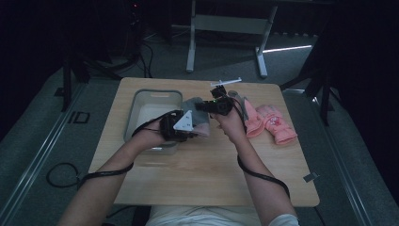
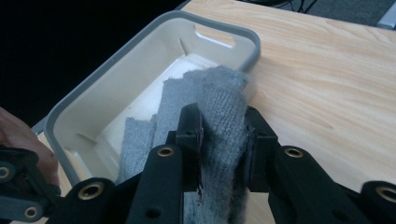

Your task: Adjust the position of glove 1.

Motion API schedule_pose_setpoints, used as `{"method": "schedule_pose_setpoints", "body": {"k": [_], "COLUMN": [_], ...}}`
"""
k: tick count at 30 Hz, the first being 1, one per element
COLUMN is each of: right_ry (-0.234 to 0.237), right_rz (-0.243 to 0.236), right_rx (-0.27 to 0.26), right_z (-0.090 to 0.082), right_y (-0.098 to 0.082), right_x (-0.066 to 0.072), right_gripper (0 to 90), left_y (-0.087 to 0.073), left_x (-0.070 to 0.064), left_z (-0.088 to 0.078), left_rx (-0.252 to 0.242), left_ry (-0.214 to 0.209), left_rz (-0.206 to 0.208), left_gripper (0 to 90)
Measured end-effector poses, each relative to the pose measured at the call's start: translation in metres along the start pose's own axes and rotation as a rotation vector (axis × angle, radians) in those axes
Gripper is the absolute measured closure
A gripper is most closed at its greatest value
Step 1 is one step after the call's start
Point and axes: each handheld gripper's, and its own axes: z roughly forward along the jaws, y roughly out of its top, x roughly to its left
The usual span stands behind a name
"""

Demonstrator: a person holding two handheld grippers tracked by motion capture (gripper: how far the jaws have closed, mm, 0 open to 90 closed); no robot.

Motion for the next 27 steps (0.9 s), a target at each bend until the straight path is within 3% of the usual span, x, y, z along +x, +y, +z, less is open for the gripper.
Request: {"method": "schedule_pose_setpoints", "body": {"k": [10, 24, 27], "right_ry": [0.028, 0.067, 0.073], "right_rz": [-0.015, -0.030, -0.035], "right_rx": [-0.006, -0.011, -0.004], "right_z": [0.028, 0.079, 0.095], "right_y": [0.026, 0.050, 0.052], "right_x": [0.019, 0.054, 0.065], "right_gripper": [72.3, 72.3, 72.2], "left_y": [-0.017, -0.067, -0.079], "left_x": [0.017, 0.039, 0.041], "left_z": [-0.022, -0.057, -0.060], "left_rx": [0.060, 0.098, 0.130], "left_ry": [0.028, 0.021, 0.017], "left_rz": [0.027, -0.040, -0.038], "left_gripper": [69.3, 69.1, 68.9]}}
